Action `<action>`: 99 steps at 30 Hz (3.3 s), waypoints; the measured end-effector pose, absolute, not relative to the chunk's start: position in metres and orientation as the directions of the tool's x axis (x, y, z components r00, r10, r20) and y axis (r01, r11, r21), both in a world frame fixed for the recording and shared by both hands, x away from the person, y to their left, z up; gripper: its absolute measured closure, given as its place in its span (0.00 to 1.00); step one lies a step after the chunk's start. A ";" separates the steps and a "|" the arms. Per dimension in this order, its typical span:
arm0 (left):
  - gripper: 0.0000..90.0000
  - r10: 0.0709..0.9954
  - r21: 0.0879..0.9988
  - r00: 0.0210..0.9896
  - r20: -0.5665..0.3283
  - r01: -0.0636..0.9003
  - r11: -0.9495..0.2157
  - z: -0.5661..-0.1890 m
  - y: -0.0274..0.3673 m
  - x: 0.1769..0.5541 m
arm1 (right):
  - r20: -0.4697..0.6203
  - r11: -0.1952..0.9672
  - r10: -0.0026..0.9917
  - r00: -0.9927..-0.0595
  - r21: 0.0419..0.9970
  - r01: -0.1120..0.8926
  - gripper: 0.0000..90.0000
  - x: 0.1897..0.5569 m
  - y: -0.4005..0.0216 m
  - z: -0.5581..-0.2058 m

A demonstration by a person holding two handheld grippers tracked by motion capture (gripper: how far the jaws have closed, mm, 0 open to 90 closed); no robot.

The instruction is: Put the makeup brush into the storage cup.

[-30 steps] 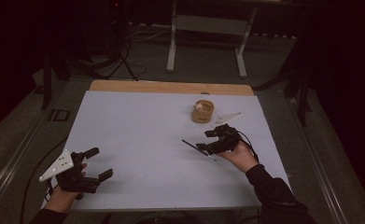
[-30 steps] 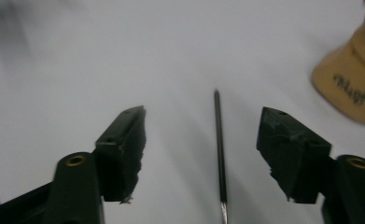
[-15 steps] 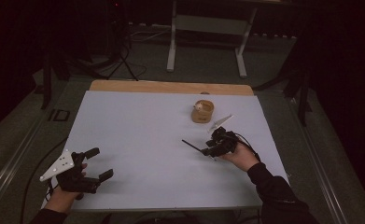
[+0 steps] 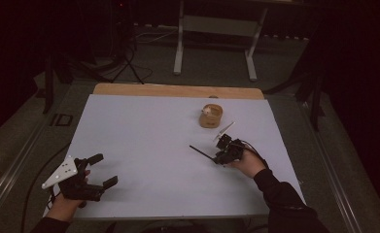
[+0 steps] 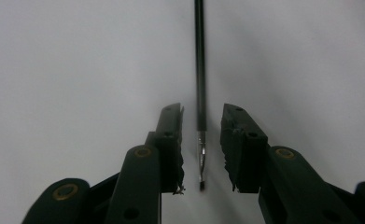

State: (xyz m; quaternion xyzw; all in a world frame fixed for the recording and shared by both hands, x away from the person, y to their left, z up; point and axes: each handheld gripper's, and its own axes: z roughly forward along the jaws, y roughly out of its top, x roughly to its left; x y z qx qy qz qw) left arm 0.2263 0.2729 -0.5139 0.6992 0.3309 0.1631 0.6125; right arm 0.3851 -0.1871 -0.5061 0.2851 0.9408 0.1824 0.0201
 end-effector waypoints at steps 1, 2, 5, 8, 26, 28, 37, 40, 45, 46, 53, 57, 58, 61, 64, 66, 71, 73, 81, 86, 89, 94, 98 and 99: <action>0.00 0.661 0.964 0.729 -0.178 0.263 -0.031 -0.514 0.273 0.226 | 0.061 0.775 0.538 -0.840 0.356 0.523 0.76 0.386 -0.187 -0.507; 0.00 0.661 0.964 0.729 -0.178 0.263 -0.031 -0.514 0.273 0.226 | 0.074 0.768 0.546 -0.835 0.354 0.534 0.75 0.387 -0.187 -0.508; 0.00 0.659 0.964 0.731 -0.179 0.264 -0.032 -0.514 0.272 0.226 | 0.054 0.769 0.552 -0.832 0.353 0.533 0.72 0.389 -0.187 -0.509; 0.00 0.658 0.964 0.731 -0.179 0.264 -0.032 -0.514 0.273 0.226 | 0.063 0.759 0.567 -0.822 0.347 0.550 0.74 0.390 -0.186 -0.509; 0.00 0.660 0.963 0.731 -0.173 0.267 -0.044 -0.515 0.272 0.226 | -0.009 0.813 0.522 -0.853 0.307 0.494 0.94 0.386 -0.179 -0.520; 0.00 0.660 0.963 0.731 -0.170 0.266 -0.047 -0.515 0.272 0.226 | -0.012 0.813 0.523 -0.852 0.305 0.495 0.95 0.386 -0.179 -0.520; 0.00 0.647 0.968 0.745 -0.162 0.247 -0.042 -0.511 0.270 0.225 | 0.096 0.756 0.574 -0.813 0.319 0.571 0.95 0.394 -0.184 -0.507; 0.00 0.645 0.969 0.749 -0.152 0.243 -0.053 -0.509 0.267 0.225 | 0.101 0.746 0.578 -0.810 0.336 0.574 0.95 0.394 -0.186 -0.499; 0.00 0.630 0.969 0.761 -0.155 0.243 -0.054 -0.505 0.262 0.226 | 0.134 0.724 0.571 -0.810 0.382 0.574 0.95 0.392 -0.188 -0.485; 0.00 0.627 0.968 0.763 -0.161 0.246 -0.051 -0.503 0.260 0.226 | 0.142 0.723 0.568 -0.811 0.383 0.574 0.95 0.392 -0.188 -0.482; 0.00 0.621 0.970 0.768 -0.157 0.238 -0.050 -0.495 0.251 0.230 | 0.144 0.700 0.561 -0.815 0.444 0.560 0.95 0.391 -0.191 -0.461; 0.00 0.619 0.966 0.772 -0.144 0.245 -0.080 -0.489 0.239 0.232 | 0.173 0.680 0.550 -0.817 0.475 0.558 0.95 0.390 -0.191 -0.449; 0.00 0.611 0.968 0.782 -0.124 0.230 -0.098 -0.488 0.237 0.232 | 0.178 0.680 0.545 -0.819 0.478 0.556 0.95 0.390 -0.191 -0.447; 0.00 0.592 0.969 0.801 -0.088 0.206 -0.134 -0.484 0.228 0.234 | 0.205 0.675 0.535 -0.820 0.481 0.560 0.95 0.387 -0.189 -0.445; 0.00 0.582 0.967 0.809 -0.077 0.203 -0.154 -0.483 0.220 0.240 | 0.218 0.675 0.524 -0.823 0.483 0.558 0.95 0.384 -0.186 -0.446; 0.00 0.573 0.963 0.818 -0.057 0.198 -0.186 -0.483 0.214 0.245 | 0.238 0.677 0.513 -0.824 0.477 0.560 0.95 0.382 -0.184 -0.446; 0.04 0.539 0.940 0.842 -0.006 0.188 -0.284 -0.486 0.196 0.258 | 0.267 0.692 0.495 -0.827 0.455 0.561 0.95 0.377 -0.178 -0.448; 0.04 0.524 0.926 0.850 0.045 0.161 -0.340 -0.488 0.187 0.262 | 0.280 0.690 0.490 -0.826 0.454 0.564 0.95 0.375 -0.176 -0.449; 0.14 0.465 0.865 0.863 0.199 0.069 -0.497 -0.494 0.154 0.277 | 0.336 0.683 0.469 -0.817 0.448 0.577 0.95 0.374 -0.171 -0.452; 0.19 0.429 0.828 0.868 0.251 0.037 -0.559 -0.498 0.139 0.284 | 0.356 0.685 0.455 -0.816 0.446 0.576 0.95 0.372 -0.167 -0.449; 0.21 0.418 0.813 0.871 0.257 0.039 -0.581 -0.501 0.132 0.289 | 0.367 0.684 0.452 -0.813 0.443 0.580 0.95 0.371 -0.165 -0.448; 0.31 0.449 0.788 0.854 0.262 0.080 -0.611 -0.507 0.124 0.297 | 0.372 0.689 0.439 -0.818 0.444 0.572 0.95 0.369 -0.161 -0.446; 0.35 0.451 0.770 0.835 0.314 0.054 -0.636 -0.510 0.119 0.302 | 0.393 0.685 0.429 -0.813 0.444 0.577 0.95 0.370 -0.160 -0.446; 0.36 0.447 0.764 0.831 0.330 0.043 -0.643 -0.511 0.117 0.302 | 0.397 0.682 0.428 -0.812 0.447 0.578 0.95 0.370 -0.160 -0.445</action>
